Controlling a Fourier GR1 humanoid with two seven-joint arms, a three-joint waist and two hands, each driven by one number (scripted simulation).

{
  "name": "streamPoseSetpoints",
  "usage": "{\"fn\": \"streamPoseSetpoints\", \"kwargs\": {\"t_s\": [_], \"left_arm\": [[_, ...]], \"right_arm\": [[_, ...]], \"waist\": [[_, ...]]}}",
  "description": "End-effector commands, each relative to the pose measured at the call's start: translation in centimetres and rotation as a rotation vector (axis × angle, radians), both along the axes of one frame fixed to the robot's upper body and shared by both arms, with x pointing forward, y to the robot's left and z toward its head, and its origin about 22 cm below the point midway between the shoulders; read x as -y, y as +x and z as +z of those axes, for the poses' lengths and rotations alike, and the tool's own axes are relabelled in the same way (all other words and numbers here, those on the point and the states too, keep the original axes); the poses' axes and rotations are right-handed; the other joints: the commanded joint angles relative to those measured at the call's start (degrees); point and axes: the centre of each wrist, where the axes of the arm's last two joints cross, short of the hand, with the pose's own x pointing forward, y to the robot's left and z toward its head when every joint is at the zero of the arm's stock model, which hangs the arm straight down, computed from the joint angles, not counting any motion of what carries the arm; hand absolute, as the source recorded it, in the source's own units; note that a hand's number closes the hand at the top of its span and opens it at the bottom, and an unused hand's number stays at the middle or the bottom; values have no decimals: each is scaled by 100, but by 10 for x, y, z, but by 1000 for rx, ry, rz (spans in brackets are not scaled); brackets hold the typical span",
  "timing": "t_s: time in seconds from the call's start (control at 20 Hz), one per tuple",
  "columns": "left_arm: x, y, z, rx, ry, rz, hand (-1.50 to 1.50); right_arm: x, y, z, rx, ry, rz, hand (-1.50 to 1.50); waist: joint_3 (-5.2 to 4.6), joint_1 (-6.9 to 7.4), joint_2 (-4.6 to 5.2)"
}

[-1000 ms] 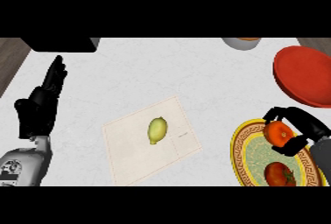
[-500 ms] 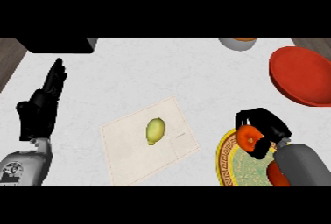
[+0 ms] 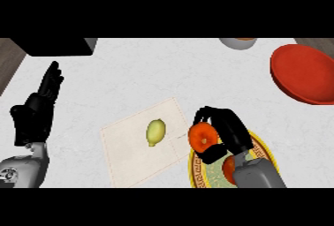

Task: Pick the squash from the plate and place it in the bowl

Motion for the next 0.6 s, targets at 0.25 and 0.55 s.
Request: {"fn": "streamPoseSetpoints", "kwargs": {"t_s": [0.25,0.55], "left_arm": [[0,1,7,12,-1,-32,0],[-1,4,-8,5,1,-23,0]], "right_arm": [[29,-34,81,179,50,-356,150],[100,-9,97,242,139,-472,150]], "waist": [[17,73,45],[22,118,75]]}}
